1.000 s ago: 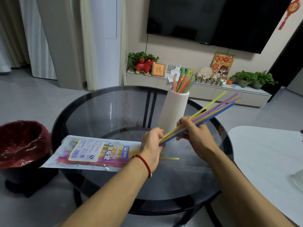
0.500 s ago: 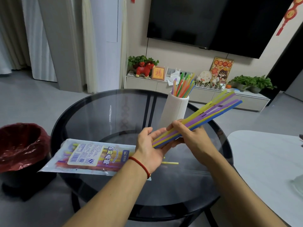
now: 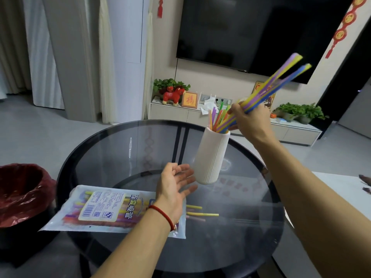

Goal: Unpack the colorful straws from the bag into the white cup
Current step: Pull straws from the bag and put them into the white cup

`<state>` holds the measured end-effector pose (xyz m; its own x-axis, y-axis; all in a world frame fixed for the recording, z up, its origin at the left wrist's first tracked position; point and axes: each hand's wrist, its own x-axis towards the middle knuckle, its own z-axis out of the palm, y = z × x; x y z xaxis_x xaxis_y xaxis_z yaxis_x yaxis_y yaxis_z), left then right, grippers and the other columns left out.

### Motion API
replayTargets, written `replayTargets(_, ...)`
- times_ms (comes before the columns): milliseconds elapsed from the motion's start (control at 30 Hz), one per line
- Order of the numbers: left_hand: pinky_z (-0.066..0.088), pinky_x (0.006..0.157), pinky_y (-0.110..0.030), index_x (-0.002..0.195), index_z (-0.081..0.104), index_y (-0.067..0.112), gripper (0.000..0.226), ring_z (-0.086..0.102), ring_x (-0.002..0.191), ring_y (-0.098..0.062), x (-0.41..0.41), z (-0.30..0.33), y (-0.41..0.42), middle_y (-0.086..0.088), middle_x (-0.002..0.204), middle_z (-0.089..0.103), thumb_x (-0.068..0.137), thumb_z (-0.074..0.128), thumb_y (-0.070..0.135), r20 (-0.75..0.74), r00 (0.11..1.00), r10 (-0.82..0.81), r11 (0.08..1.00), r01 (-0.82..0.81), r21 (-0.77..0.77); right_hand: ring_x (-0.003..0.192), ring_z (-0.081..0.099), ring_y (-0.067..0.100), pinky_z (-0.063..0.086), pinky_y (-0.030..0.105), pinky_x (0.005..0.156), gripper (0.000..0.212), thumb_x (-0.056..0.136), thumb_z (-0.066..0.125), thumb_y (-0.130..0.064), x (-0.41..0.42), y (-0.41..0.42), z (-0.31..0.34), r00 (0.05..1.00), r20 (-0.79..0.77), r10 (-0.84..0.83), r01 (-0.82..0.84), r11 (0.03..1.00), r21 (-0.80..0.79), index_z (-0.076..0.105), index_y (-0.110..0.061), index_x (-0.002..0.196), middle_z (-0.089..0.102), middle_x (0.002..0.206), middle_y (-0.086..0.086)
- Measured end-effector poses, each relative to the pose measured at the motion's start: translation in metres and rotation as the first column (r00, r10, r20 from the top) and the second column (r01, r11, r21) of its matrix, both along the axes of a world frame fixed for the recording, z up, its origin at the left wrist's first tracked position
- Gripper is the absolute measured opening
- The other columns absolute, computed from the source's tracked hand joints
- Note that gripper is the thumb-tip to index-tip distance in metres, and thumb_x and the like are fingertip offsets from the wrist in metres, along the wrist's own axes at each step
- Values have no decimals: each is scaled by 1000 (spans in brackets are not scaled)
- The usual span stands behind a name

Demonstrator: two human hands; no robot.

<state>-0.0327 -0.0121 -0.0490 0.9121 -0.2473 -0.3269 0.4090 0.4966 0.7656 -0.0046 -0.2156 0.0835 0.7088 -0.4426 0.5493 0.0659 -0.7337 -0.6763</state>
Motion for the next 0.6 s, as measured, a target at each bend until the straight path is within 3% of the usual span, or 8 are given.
replayTargets(67,57,81,-45,108,69,4,40,68,100,-32,-1,0,1,-20,110,73,97,43,32,0,1000,-10,999,10,31,67,79,28,67,46,64,28,97,58,-19,8,3,2,998,-66,-20,15,997,-69,74,1,85,79,83,19)
replayTargets(200,57,85,-47,105,70,4,41,68,98,-32,-2,1,3,-19,107,74,98,42,33,6,1000,-26,998,26,63,59,72,30,65,41,56,31,93,61,-19,17,6,5,982,-171,-81,54,985,-161,69,10,88,75,77,20)
replayTargets(333,56,83,-46,104,70,2,43,67,89,-31,-4,3,3,-21,106,74,98,40,32,-8,1000,-25,997,25,67,63,61,20,54,32,58,42,92,72,-38,21,8,12,964,-243,-107,73,987,-146,67,3,84,72,82,17)
replayTargets(400,56,79,-44,103,70,3,42,66,88,-32,-4,4,3,-21,105,74,98,40,32,-12,1000,-24,997,25,73,68,64,21,54,34,61,50,90,74,-50,19,10,17,974,-210,-89,72,994,-86,68,0,85,73,86,15)
replayTargets(467,57,76,-43,103,70,3,42,67,89,-32,-5,4,4,-20,104,74,98,40,32,-13,1000,-19,997,20,80,86,71,26,59,41,74,58,89,73,-55,18,12,22,985,-143,-93,82,993,-79,73,1,105,77,104,15)
replayTargets(600,58,73,-41,104,70,4,41,69,93,-33,-5,3,6,-18,102,75,98,42,34,-13,1000,-8,995,9,99,111,64,25,55,42,96,58,94,71,-47,13,17,18,993,-34,-113,107,983,-151,55,-14,140,64,129,12)
